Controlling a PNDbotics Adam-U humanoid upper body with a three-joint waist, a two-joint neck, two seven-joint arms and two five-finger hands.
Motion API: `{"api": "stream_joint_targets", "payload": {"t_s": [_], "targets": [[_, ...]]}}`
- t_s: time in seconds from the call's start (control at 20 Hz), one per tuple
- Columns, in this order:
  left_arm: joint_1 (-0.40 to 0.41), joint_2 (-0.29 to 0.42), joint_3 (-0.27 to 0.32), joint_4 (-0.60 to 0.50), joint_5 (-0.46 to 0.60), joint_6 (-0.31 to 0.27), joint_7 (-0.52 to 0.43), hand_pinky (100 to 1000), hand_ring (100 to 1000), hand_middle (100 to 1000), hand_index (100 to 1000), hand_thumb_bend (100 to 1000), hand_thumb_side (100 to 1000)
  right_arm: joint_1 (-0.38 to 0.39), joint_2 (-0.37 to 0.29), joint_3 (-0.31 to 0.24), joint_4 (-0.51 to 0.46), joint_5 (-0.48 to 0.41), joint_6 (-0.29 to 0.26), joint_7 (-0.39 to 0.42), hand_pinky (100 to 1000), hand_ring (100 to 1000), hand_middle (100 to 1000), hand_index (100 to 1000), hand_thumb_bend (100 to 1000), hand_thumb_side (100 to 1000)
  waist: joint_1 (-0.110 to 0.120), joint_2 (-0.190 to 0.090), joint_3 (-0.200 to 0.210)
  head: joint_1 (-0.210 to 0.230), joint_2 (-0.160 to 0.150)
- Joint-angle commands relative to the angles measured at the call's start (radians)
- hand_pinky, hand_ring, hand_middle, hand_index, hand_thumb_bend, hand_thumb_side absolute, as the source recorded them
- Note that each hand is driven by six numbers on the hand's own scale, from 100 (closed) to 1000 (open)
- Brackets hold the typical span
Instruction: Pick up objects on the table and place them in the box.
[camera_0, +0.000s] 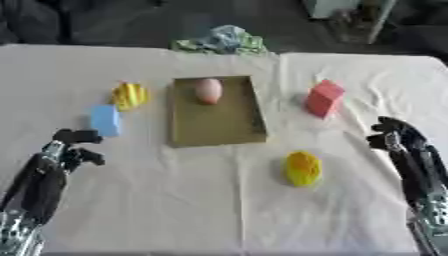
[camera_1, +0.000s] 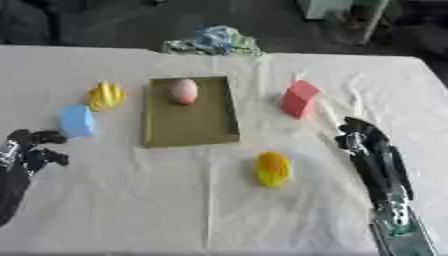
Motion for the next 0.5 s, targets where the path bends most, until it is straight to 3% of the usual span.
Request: {"api": "stream_joint_targets", "payload": {"t_s": [0.05, 0.5], "targets": [[-0.006, 0.005, 0.002, -0.01, 0.004, -0.002, -0.002, 739, 527, 671, 760, 100, 969, -0.008, -0.019, -0.004, -0.01, 0.007, -0.001, 0.002, 688, 655, 666, 786, 100, 672, 0.01, -0.023, -0.001, -0.004, 0.004], [-0.006, 0.005, 0.003, -0.011, 0.003, -0.002, 0.0, 739, 527, 672, 760, 100, 968, -0.008, -0.019, -0.005, -0.009, 0.007, -0.001, 0.002, 687, 655, 666, 784, 100, 675, 0.01, -0.023, 0.0, -0.005, 0.004]]}}
